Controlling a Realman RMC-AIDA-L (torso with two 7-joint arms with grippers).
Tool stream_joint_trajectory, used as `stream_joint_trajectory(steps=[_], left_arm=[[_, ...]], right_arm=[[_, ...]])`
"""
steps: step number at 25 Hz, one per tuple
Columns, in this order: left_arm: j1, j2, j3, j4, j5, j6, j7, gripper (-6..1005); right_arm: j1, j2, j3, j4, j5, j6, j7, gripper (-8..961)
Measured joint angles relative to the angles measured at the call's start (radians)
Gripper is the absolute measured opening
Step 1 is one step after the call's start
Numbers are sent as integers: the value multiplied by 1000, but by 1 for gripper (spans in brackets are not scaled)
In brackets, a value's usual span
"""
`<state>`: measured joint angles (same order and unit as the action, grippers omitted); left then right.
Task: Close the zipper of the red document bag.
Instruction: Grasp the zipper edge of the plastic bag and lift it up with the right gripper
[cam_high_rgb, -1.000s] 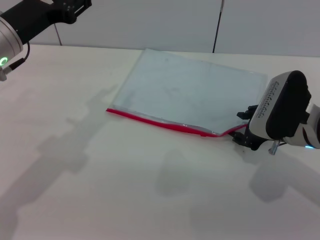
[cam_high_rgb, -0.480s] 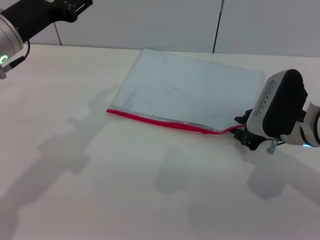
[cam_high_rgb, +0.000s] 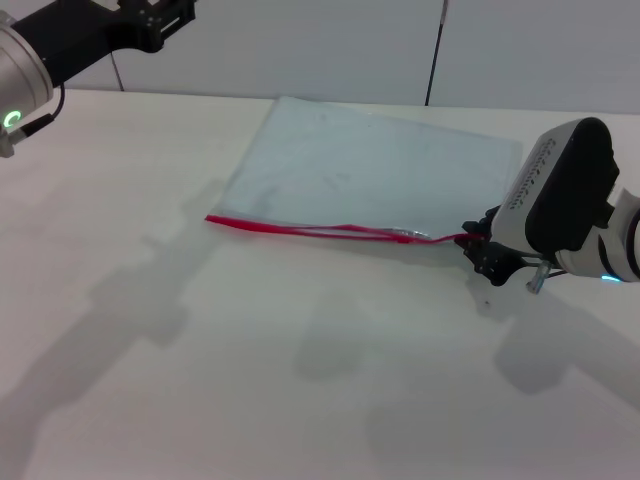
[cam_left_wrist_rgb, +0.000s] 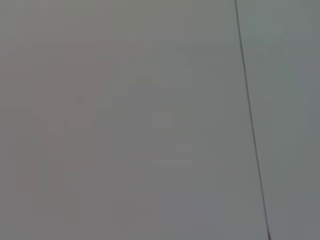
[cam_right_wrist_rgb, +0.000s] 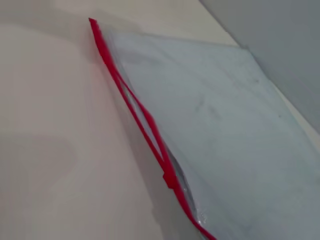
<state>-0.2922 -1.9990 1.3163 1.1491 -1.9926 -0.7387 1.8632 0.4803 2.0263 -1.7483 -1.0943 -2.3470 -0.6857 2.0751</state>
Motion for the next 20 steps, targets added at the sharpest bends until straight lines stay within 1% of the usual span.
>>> stream_joint_trajectory(steps=[2, 4, 7, 11, 14, 16, 20], left_arm=[[-2, 3, 0, 12, 35, -1, -32, 586], [-11, 11, 0, 27, 94, -8, -85, 586], [-41, 25, 1, 48, 247, -44, -197, 585], [-98, 32, 0, 64, 440, -137, -333, 583], [-140, 46, -2, 66, 520, -217, -401, 581], [-181, 60, -3, 58, 571, -290, -447, 580], [-223, 69, -3, 42, 620, -358, -473, 577]], right_arm=[[-5, 0, 0, -19, 0, -18, 2, 142], [-15, 0, 0, -45, -1, -35, 3, 125], [-50, -1, 8, -130, -8, -68, 8, 99], [-92, -1, 29, -215, -10, -98, 9, 78], [-112, -2, 40, -252, -11, -112, 9, 67], [-117, -2, 44, -265, -11, -116, 10, 59], [-118, -1, 47, -275, -11, -131, 10, 41]])
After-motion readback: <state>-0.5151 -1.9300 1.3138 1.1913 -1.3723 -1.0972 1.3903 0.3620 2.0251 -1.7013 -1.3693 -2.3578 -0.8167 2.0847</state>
